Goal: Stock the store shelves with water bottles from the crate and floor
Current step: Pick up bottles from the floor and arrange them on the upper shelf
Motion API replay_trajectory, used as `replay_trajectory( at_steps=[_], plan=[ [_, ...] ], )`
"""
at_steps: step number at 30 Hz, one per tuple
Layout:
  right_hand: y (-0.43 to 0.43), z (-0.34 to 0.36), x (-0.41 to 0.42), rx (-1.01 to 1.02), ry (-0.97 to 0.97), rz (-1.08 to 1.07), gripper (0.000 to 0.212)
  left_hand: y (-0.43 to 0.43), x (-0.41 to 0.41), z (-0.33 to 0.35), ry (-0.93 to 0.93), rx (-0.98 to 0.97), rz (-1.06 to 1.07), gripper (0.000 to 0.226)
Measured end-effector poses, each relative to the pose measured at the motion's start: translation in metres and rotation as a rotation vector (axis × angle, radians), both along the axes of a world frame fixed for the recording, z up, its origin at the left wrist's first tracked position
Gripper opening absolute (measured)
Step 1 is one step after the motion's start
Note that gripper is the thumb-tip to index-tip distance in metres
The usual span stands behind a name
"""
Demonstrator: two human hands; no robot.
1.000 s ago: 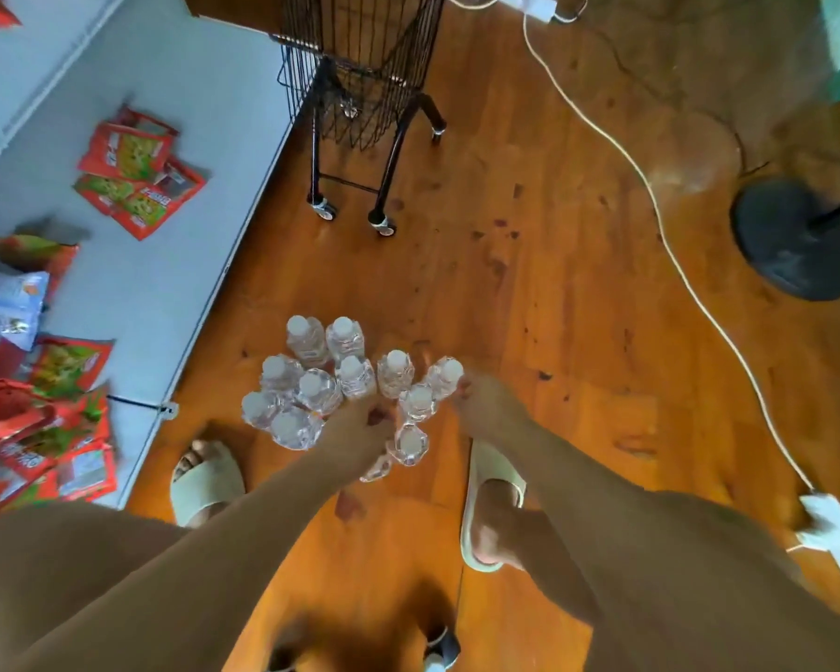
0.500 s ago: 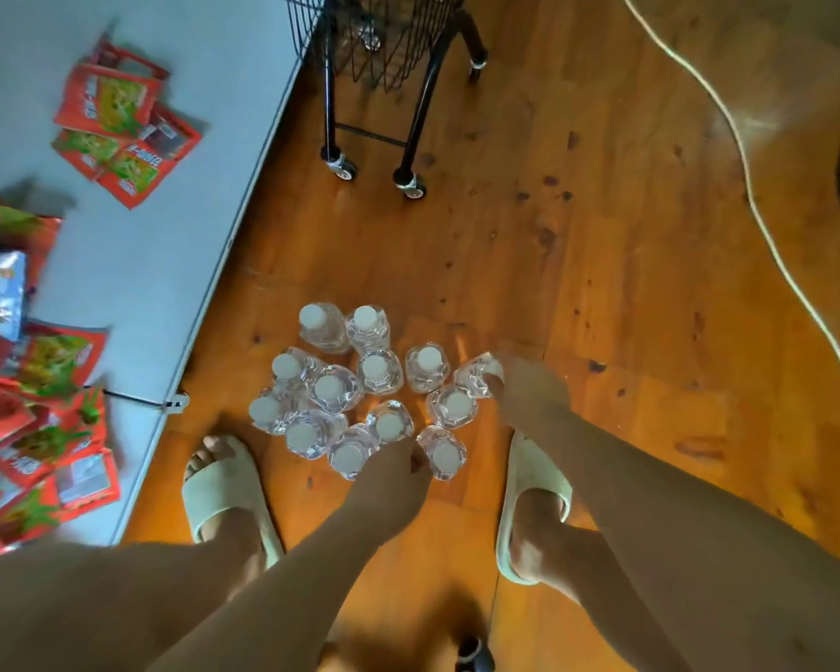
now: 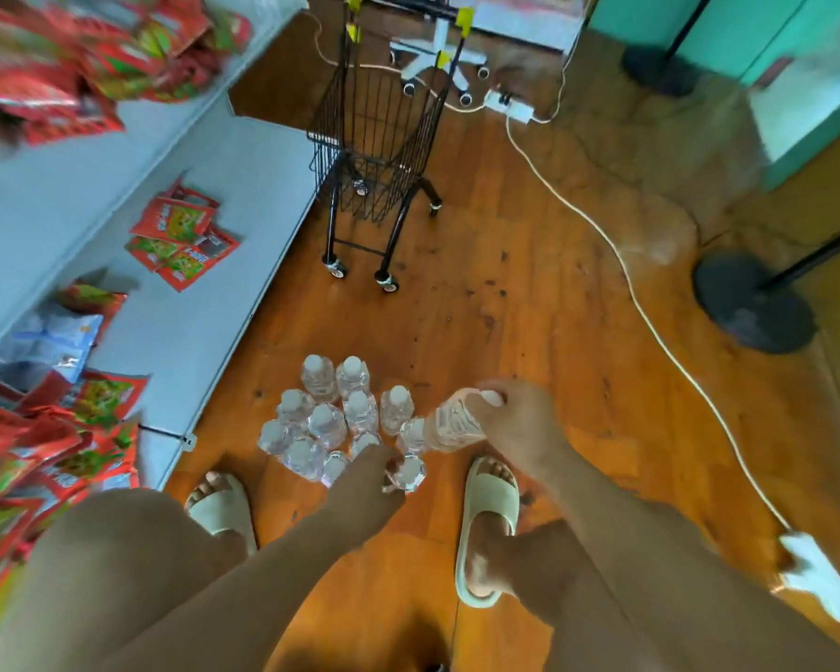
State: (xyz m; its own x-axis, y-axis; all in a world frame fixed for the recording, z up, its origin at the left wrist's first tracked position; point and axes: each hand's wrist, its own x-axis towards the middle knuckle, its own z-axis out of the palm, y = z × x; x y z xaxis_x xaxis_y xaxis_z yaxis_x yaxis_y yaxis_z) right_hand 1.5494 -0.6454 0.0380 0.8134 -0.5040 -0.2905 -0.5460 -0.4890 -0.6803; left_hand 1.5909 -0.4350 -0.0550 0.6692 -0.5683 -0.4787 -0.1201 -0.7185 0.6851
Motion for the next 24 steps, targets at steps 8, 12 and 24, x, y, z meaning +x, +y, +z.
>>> replay_trajectory(
  at_steps=[8, 12, 24],
  plan=[
    [0.044, 0.051, -0.089, 0.707, -0.173, -0.226, 0.027, 0.058, -0.07, 0.079, -0.024, -0.155, 0.018, 0.095],
    [0.066, 0.053, -0.104, 0.802, -0.164, -0.266, 0.04, 0.083, -0.099, 0.107, 0.149, -0.153, 0.063, 0.067],
    [0.215, 0.055, -0.08, 0.852, 0.012, 0.021, 0.043, 0.173, -0.162, 0.154, 0.35, -0.415, 0.564, 0.067]
  ],
)
